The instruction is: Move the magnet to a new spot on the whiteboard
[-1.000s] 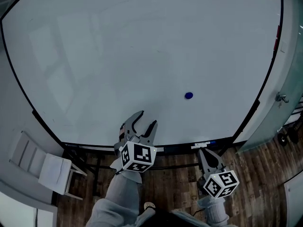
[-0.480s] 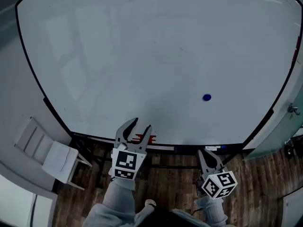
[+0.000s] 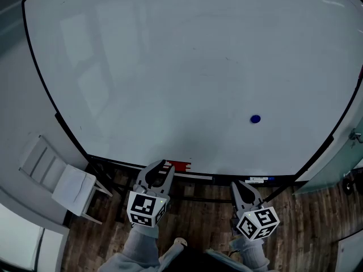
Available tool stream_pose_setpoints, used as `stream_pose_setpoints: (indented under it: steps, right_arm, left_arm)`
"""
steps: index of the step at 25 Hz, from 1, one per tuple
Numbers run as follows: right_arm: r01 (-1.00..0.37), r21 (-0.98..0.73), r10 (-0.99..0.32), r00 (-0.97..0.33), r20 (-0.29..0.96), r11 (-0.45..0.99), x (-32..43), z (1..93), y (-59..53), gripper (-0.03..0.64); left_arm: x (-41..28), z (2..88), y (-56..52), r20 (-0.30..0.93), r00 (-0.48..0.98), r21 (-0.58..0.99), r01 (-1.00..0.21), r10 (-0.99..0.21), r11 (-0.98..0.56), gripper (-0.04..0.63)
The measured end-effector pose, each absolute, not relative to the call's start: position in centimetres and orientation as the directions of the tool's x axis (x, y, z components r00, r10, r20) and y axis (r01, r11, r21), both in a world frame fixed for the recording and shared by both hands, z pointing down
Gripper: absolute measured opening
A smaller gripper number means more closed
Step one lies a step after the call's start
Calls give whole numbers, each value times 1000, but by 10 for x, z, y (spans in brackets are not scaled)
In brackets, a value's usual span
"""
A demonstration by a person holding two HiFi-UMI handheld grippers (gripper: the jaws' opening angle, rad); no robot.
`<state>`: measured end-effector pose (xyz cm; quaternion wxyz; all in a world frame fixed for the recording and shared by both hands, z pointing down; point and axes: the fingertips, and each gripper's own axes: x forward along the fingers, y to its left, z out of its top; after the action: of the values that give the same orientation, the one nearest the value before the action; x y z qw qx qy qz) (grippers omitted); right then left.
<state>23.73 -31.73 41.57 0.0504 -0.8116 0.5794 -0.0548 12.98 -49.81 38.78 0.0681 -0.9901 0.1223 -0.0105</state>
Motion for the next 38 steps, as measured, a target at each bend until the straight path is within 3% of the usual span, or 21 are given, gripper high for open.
stream_pose_setpoints:
  steps: [6,14,22,38]
  right_arm:
    - [-934,-149,-946,321,40,-324,237,421,-319,29]
    - [-936,-139,-946,317,65,-323,232,436,-322,29]
    - [-945,-111,-950,302,74,-309,225,444,-325,29]
    - [-944,-109,-948,303,95,-312,226,445,-329,28]
  left_arm:
    - [124,403,-500,7,973,-77,-229,-230,-970,45]
    - [117,434,-497,80,972,-37,-219,-221,-975,12]
    - [108,460,-493,144,964,-13,-225,-225,-974,9]
    - [113,464,-489,137,971,-2,-198,-196,-980,9]
